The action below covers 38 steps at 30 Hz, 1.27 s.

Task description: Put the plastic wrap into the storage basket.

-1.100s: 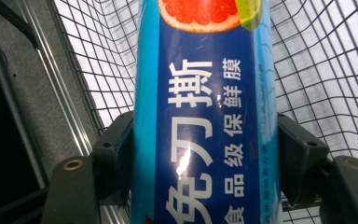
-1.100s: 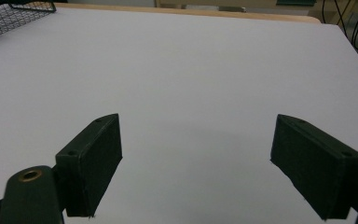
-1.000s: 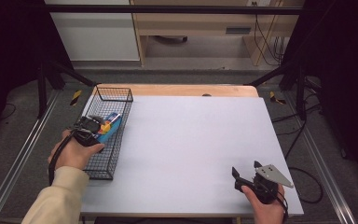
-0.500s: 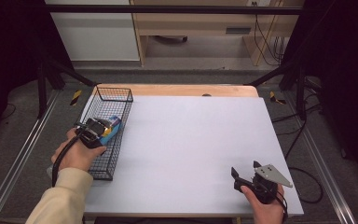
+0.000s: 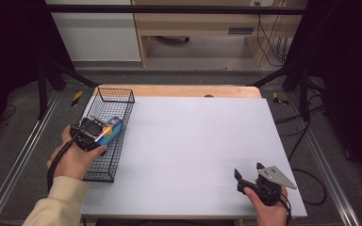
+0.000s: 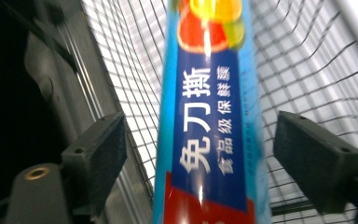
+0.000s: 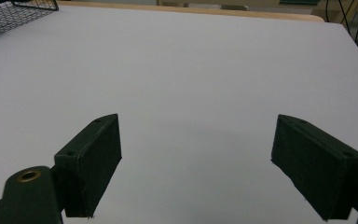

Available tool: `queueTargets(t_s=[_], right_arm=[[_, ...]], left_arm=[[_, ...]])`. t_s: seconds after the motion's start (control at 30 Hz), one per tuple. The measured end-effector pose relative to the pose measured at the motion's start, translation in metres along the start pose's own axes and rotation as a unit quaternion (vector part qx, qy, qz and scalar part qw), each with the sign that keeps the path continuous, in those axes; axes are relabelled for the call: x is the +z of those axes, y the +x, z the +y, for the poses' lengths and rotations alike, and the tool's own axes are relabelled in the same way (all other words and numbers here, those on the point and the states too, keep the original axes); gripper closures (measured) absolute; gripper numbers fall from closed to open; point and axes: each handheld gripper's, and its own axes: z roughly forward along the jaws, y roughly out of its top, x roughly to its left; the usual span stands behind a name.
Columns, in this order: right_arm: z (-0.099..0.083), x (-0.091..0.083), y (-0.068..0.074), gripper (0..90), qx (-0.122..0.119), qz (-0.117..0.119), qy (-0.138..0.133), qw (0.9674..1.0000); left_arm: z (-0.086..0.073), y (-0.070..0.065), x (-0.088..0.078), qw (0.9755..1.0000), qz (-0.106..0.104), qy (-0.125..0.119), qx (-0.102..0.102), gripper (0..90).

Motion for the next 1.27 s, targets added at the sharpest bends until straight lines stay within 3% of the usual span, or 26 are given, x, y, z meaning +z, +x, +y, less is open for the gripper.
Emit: queueTargets(t_s=[0.13, 0.27, 0.37, 0.43, 0.53, 0.6, 0.63, 0.7, 0.73, 0.8, 0.9, 0.93, 1.0, 1.03, 1.07, 1.17, 1.2, 1.27], right_arm=[[0.001, 0.000, 0.000, 15.7, -0.005, -0.001, -0.001, 1.0000], [0.001, 0.000, 0.002, 15.4, -0.011, -0.002, 0.000, 0.9999], [0.001, 0.000, 0.001, 14.9, -0.014, -0.006, 0.001, 0.9999], [0.001, 0.000, 0.001, 14.2, -0.013, -0.007, 0.000, 0.9999], [0.001, 0.000, 0.000, 11.4, -0.014, -0.013, 0.000, 0.9998], [0.001, -0.001, -0.002, 9.1, -0.012, -0.019, -0.002, 0.9998], [0.001, -0.001, -0.003, 6.9, -0.005, -0.020, -0.001, 0.9998], [0.001, -0.001, -0.006, 6.2, 0.005, -0.024, 0.001, 0.9997], [0.001, -0.001, -0.007, 5.7, 0.005, -0.024, 0.002, 0.9997], [0.002, 0.000, -0.008, 4.6, 0.005, -0.027, 0.007, 0.9996], [0.002, 0.001, -0.007, 4.5, -0.002, -0.026, 0.010, 0.9996], [0.001, 0.001, -0.007, 4.2, -0.005, -0.026, 0.013, 0.9996], [0.001, 0.002, -0.007, 4.3, -0.006, -0.024, 0.017, 0.9995], [0.001, 0.002, -0.007, 4.4, -0.007, -0.025, 0.018, 0.9995], [0.001, 0.002, -0.007, 5.0, -0.007, -0.026, 0.020, 0.9994], [0.000, 0.003, -0.006, 5.7, -0.010, -0.026, 0.025, 0.9993], [0.000, 0.004, -0.005, 6.0, -0.018, -0.027, 0.027, 0.9991], [0.000, 0.005, -0.004, 6.2, -0.025, -0.031, 0.030, 0.9987]], left_arm=[[-0.006, -0.009, -0.022, 0.9973, -0.013, -0.072, 0.002, 9.1], [-0.011, -0.015, -0.043, 0.9887, -0.053, -0.140, 0.002, 7.0], [-0.016, -0.023, -0.055, 0.9766, -0.087, -0.197, 0.000, 6.6], [-0.018, -0.030, -0.061, 0.9666, -0.116, -0.228, 0.008, 6.6], [-0.018, -0.045, -0.065, 0.9477, -0.153, -0.279, 0.021, 6.4], [-0.014, -0.057, -0.063, 0.9313, -0.182, -0.313, 0.037, 6.4], [-0.011, -0.064, -0.061, 0.9279, -0.196, -0.315, 0.039, 6.4], [-0.005, -0.078, -0.056, 0.9170, -0.214, -0.333, 0.050, 6.4], [-0.001, -0.088, -0.051, 0.9089, -0.229, -0.344, 0.055, 6.3], [0.003, -0.102, -0.043, 0.9037, -0.236, -0.350, 0.073, 5.7], [0.006, -0.130, -0.025, 0.8931, -0.259, -0.353, 0.101, 5.7], [0.005, -0.138, -0.019, 0.8913, -0.269, -0.348, 0.112, 5.7], [-0.001, -0.152, -0.005, 0.8920, -0.277, -0.334, 0.127, 5.8], [-0.004, -0.155, -0.001, 0.8911, -0.281, -0.331, 0.132, 5.8], [-0.009, -0.155, 0.004, 0.8887, -0.286, -0.335, 0.127, 5.8], [-0.018, -0.150, 0.008, 0.8860, -0.302, -0.329, 0.126, 5.8], [-0.023, -0.148, 0.009, 0.8854, -0.301, -0.334, 0.118, 5.8], [-0.030, -0.145, 0.012, 0.8815, -0.315, -0.338, 0.099, 5.8]])
